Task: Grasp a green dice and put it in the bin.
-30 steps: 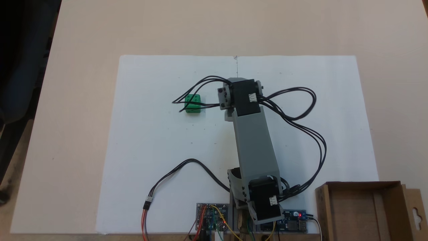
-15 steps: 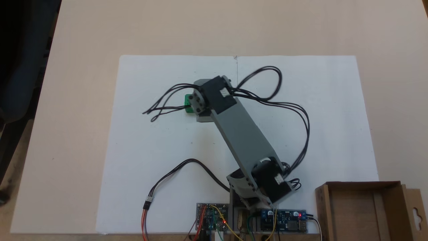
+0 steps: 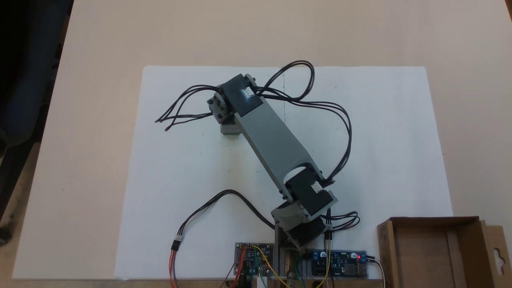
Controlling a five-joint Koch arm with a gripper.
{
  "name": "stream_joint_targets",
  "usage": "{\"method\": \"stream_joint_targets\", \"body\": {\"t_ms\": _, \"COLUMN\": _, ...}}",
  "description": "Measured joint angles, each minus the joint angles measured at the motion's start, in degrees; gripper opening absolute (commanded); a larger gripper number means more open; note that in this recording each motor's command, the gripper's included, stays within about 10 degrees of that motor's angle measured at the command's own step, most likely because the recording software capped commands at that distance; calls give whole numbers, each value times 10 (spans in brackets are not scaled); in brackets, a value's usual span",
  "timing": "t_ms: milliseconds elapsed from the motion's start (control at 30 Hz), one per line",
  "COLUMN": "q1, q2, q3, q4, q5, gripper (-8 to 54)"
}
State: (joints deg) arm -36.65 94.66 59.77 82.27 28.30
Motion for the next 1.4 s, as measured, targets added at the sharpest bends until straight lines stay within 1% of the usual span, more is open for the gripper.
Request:
{"method": "stream_joint_targets", "body": {"t_ms": 433, "q1": 7, "q2": -29, "q3": 0, "q4": 11, "q5": 49, "gripper": 437}}
{"method": "stream_joint_targets", "body": {"t_ms": 1033, "q1": 7, "q2": -148, "q3": -6, "q4": -19, "q5": 50, "gripper": 444}}
{"method": "stream_joint_targets", "body": {"t_ms": 1233, "q1": 14, "q2": -171, "q3": -13, "q4": -50, "q5": 50, "gripper": 442}}
{"method": "stream_joint_targets", "body": {"t_ms": 1400, "q1": 25, "q2": -171, "q3": -25, "q4": -55, "q5": 50, "gripper": 441}}
